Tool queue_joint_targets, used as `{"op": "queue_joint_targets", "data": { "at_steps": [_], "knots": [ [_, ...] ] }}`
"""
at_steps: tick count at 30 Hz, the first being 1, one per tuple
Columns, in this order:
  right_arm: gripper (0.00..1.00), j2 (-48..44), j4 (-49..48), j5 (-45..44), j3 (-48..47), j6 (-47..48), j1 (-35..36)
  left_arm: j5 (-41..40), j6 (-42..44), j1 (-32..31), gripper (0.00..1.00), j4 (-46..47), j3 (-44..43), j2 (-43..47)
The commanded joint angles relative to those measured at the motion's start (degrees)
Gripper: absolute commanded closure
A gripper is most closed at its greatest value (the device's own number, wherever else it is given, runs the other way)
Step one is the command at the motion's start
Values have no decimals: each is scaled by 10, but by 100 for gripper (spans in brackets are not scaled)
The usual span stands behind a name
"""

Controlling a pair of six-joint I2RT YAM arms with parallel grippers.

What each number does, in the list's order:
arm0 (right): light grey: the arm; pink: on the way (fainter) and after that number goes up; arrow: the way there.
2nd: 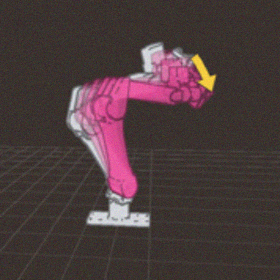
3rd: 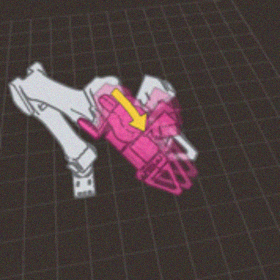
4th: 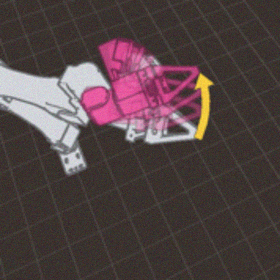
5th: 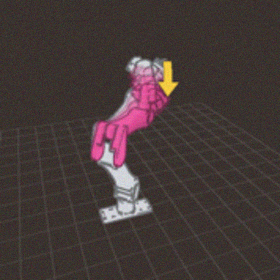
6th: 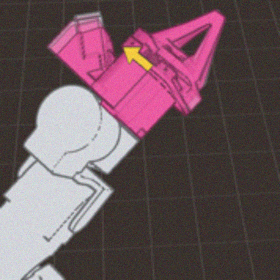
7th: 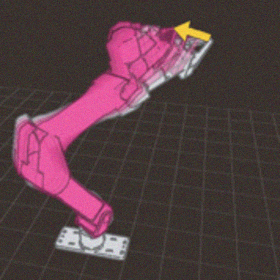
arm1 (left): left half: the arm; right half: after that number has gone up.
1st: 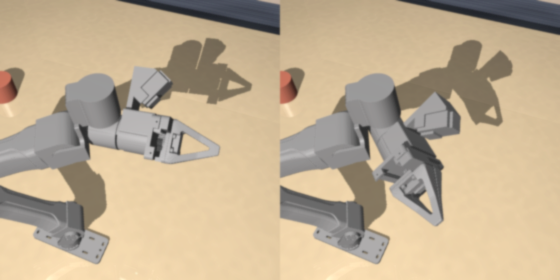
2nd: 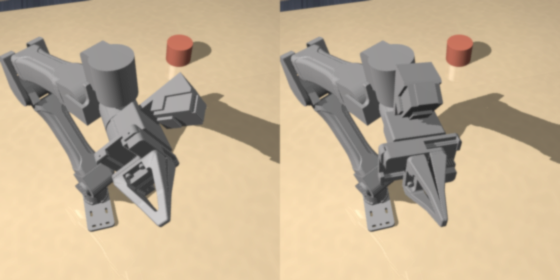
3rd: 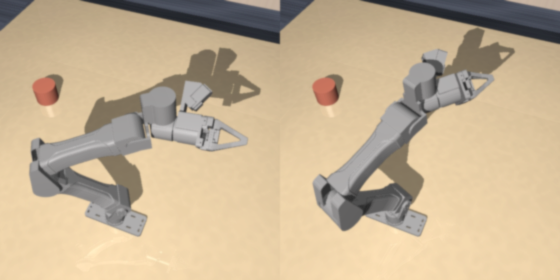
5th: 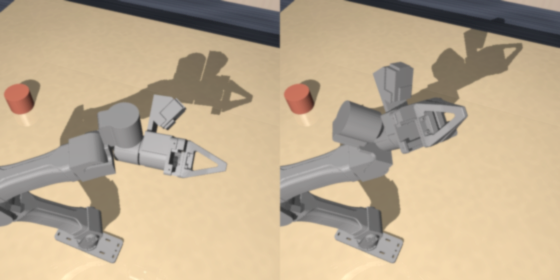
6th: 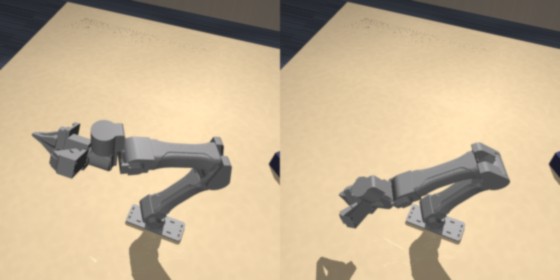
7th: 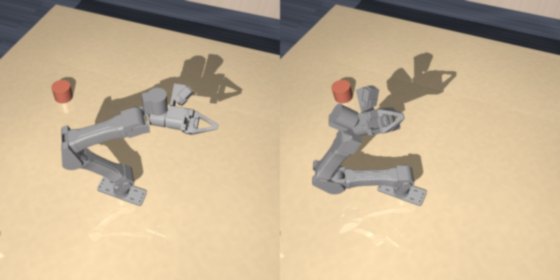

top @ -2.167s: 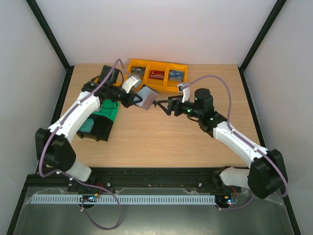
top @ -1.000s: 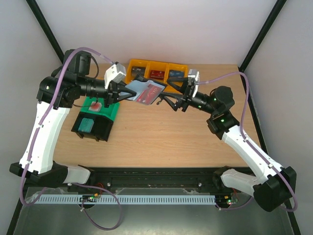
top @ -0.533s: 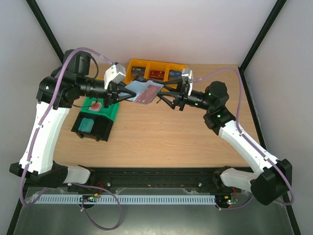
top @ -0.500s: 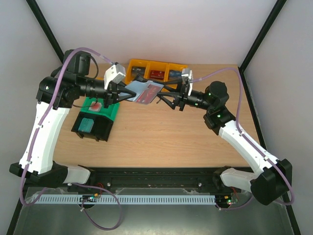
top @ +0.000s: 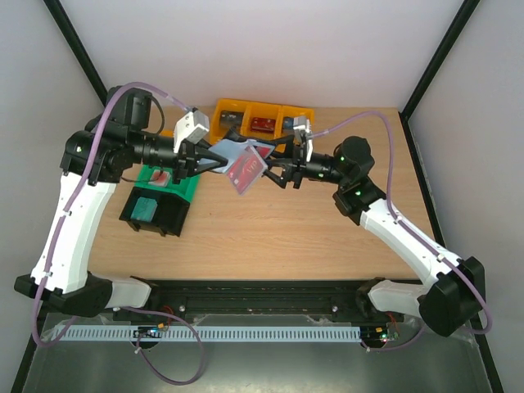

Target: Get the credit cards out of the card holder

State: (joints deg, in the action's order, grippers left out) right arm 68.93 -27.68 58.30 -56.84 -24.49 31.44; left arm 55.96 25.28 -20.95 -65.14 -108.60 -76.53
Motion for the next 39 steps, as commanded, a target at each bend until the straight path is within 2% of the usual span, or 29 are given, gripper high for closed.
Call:
{"op": "queue_joint_targets", "data": {
  "at_steps": [1, 7, 12, 18, 20, 23, 30, 34, 39],
  "knots": [
    [29, 6, -19, -9, -37, -3, 15, 27, 11, -1, 98, 3, 13, 9],
    [22, 6, -12, -10, -40, -7, 35, 40, 4, -1, 98, 12, 35, 12],
    [15, 20, -34, -32, -41, -23, 73, 20, -32, -1, 98, 51, 74, 23],
    [13, 21, -44, -91, -35, -41, 106, 14, -52, -1, 98, 73, 94, 25],
    [17, 18, -47, -119, -29, -49, 109, 18, -53, -1, 98, 74, 96, 25],
    [30, 18, -55, -150, -23, -59, 110, 25, -46, -1, 98, 69, 101, 29],
    [38, 22, -62, -124, -20, -71, 110, 18, -44, -1, 98, 70, 113, 33],
    [50, -10, -38, -151, -3, -43, 110, 20, -41, 1, 98, 66, 109, 32],
    [67, -19, -4, -136, -4, -25, 110, 14, -40, 6, 98, 68, 113, 33]
  ]
}}
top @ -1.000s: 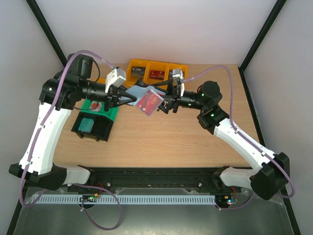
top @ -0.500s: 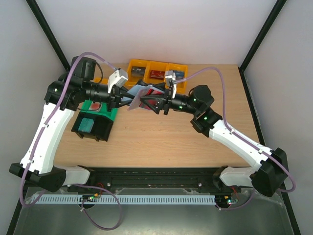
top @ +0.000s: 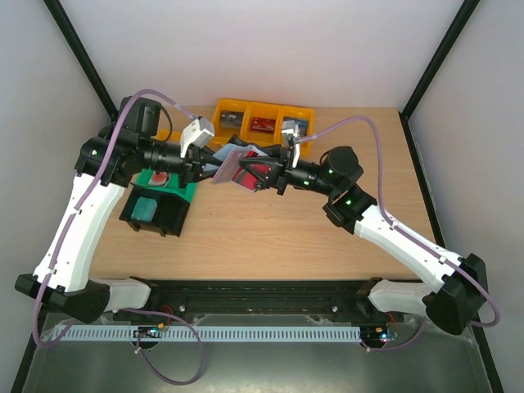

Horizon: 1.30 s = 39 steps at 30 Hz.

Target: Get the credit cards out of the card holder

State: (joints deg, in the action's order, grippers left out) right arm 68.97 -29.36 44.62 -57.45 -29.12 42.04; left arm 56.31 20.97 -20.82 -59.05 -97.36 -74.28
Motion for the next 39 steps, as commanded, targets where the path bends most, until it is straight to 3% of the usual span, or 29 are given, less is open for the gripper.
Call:
{"op": "queue_joint_targets", "data": {
  "at_steps": [1, 6, 10, 11, 14, 17, 22, 27, 32, 36, 39],
  "knots": [
    [74, -20, 17, 2, 2, 22, 4, 11, 6, 5, 98, 5, 1, 13],
    [97, -17, 40, 16, -6, 38, 3, 16, 16, 6, 98, -3, 7, 13],
    [98, -17, 75, 9, -16, 59, 3, 14, 20, 10, 97, -3, 12, 14],
    [98, -17, 80, 8, -17, 62, 3, 15, 21, 12, 89, -3, 13, 15],
    [98, -19, 106, -9, -25, 73, 2, 0, 36, 26, 47, -7, 9, 14],
    [98, -19, 160, -32, -41, 89, 2, -40, 69, 45, 24, -16, -1, 10],
    [98, -5, 222, -58, -77, 91, 2, -19, 197, 60, 9, -88, -9, 8],
    [98, 15, 262, -58, -107, 100, 2, 30, 242, 60, 7, -112, 2, 3],
    [98, 16, 261, -58, -107, 107, 2, 34, 218, 60, 7, -92, 2, -6],
    [98, 18, 254, -38, -101, 112, 2, 19, 169, 59, 35, -51, 12, -8],
    [98, 15, 259, -30, -100, 121, 2, 25, 164, 60, 65, -48, 18, -8]
  ]
}}
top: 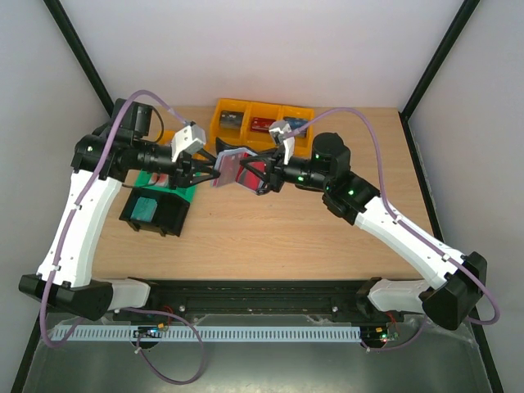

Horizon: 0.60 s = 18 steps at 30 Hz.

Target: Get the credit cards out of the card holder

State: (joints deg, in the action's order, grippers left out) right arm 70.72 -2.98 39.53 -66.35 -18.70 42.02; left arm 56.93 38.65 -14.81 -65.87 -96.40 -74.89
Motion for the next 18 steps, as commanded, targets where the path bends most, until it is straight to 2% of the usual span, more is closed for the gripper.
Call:
{"op": "queue_joint_targets", "data": {
  "at_steps": [1, 3, 7, 13, 14, 16, 18],
  "knots": [
    [98, -4, -6, 23, -9, 19, 2, 21, -12, 0, 73, 20, 8, -1],
    [98, -8, -9, 27, -6, 21, 2, 24, -11, 1, 84, 19, 9, 1],
    [98, -9, -13, 42, -2, 18, 3, 26, -19, 1, 97, 22, 13, 4],
    [98, -9, -5, 70, 2, 51, 3, 57, 24, 6, 98, -14, 10, 5],
    [94, -5, 2, 68, -1, 58, 3, 59, 22, 5, 98, -14, 10, 5],
    [74, 1, 7, 70, -2, 66, 3, 53, 4, 6, 98, -3, 14, 7],
    [59, 3, -2, 71, 4, 66, 3, 42, -31, 8, 98, 22, 24, 10]
  ]
}}
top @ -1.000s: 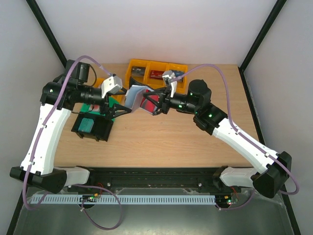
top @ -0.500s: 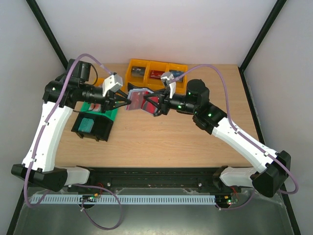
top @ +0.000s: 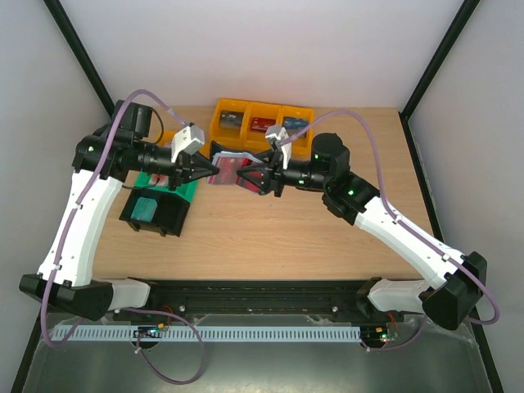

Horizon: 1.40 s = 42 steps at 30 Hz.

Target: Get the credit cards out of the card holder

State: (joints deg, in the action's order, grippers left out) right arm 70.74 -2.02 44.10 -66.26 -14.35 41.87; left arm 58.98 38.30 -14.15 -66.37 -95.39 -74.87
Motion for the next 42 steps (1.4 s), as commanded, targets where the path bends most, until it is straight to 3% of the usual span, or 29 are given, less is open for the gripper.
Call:
{"op": "queue_joint_targets", "data": {
  "at_steps": [1, 4, 7, 9, 14, 15, 20, 25, 32, 36, 42],
  "knots": [
    [54, 4, -21, 25, 8, 21, 4, 21, -37, 2, 98, 34, 20, 10],
    [48, 11, -60, 39, 19, 2, 4, 60, -43, 2, 98, 39, 33, 10],
    [53, 21, -93, 69, 22, -15, 4, 86, -45, 2, 98, 38, 32, 8],
    [62, 23, -109, 83, 26, -19, 4, 88, -44, 2, 98, 37, 33, 7],
    [97, 21, -104, 112, 24, 4, 4, 86, -39, 2, 98, 34, 37, 7],
    [98, 17, -96, 114, 26, 21, 4, 79, -39, 2, 97, 33, 35, 7],
    [98, -21, -49, 111, 31, 79, -4, 30, -31, 25, 69, 29, 25, 10],
    [98, -39, -11, 127, 28, 110, -4, -1, -36, 48, 51, 47, 25, 9],
    [99, -35, -24, 125, 27, 98, -5, 76, -32, 41, 26, 46, 53, 9],
    [98, -27, -28, 128, 22, 92, -5, 74, -23, 26, 22, 41, 58, 9],
    [98, -19, -34, 153, 17, 82, -5, -5, -98, 4, 29, 111, 82, 7]
  ]
}}
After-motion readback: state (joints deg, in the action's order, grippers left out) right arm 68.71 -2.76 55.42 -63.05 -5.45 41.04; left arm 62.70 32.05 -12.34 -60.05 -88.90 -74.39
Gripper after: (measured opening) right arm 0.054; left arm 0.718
